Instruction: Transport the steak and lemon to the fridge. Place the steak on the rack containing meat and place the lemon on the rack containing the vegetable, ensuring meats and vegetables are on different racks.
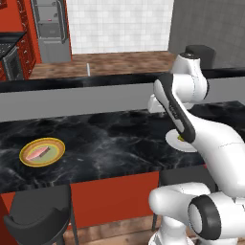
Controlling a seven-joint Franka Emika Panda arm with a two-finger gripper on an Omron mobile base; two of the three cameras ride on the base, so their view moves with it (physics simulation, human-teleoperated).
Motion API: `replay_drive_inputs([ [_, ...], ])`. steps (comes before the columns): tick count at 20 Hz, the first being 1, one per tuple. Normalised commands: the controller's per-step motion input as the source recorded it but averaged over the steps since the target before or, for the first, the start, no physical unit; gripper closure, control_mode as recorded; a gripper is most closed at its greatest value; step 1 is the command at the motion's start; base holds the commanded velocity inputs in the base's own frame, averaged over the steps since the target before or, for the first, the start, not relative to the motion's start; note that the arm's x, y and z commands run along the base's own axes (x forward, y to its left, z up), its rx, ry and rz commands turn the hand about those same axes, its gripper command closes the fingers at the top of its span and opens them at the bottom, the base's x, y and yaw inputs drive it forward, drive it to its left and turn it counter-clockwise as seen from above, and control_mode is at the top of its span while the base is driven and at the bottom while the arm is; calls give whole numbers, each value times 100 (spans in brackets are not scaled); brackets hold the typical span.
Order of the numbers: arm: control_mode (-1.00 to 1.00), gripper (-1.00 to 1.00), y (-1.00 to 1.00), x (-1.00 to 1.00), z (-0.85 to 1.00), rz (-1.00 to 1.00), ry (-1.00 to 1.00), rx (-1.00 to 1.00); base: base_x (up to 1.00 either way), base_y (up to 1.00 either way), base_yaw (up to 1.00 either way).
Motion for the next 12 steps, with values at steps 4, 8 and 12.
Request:
replay_drive_inputs([
  [4, -100, -100, 0, -49, 0, 0, -18, 0, 0, 0, 0],
  [8, -100, -100, 0, -100, -17, 1, -6, 0, 0, 0, 0],
  [12, -100, -100, 0, -98, -28, 1, 0, -2, 0, 0, 0],
])
